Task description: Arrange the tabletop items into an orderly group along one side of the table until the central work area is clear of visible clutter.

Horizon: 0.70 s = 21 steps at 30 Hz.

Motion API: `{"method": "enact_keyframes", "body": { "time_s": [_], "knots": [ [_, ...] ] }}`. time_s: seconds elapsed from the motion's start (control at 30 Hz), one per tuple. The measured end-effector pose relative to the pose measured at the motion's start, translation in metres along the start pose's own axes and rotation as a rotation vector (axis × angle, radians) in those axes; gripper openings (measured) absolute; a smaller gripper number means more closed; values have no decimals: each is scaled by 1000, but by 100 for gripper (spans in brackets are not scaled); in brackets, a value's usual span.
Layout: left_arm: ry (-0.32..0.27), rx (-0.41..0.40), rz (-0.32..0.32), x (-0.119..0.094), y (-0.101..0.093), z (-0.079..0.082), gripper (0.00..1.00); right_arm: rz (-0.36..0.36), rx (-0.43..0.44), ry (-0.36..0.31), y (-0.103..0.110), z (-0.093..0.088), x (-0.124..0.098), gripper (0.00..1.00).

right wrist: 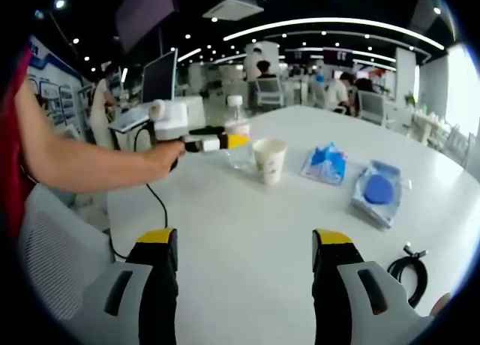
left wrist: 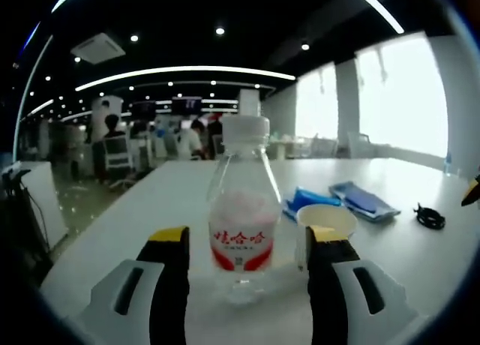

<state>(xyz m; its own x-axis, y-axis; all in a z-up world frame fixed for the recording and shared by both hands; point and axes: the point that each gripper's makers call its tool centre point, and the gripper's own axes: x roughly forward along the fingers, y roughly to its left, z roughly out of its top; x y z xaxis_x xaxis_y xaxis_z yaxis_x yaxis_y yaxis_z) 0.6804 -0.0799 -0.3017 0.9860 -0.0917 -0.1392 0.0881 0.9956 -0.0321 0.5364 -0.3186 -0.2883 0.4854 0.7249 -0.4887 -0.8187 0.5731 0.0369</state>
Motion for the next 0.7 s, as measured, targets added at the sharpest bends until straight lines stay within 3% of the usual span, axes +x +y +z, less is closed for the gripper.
{"method": "enact_keyframes", "body": {
  "time_s": [0.4,0.7],
  "knots": [
    [-19,17,-7,-29,-4,21,62,15,4,-34,6,10,-2,73],
    [-40,49,-83,-59,-35,39,62,4,10,-56,10,15,-13,73]
  ]
}}
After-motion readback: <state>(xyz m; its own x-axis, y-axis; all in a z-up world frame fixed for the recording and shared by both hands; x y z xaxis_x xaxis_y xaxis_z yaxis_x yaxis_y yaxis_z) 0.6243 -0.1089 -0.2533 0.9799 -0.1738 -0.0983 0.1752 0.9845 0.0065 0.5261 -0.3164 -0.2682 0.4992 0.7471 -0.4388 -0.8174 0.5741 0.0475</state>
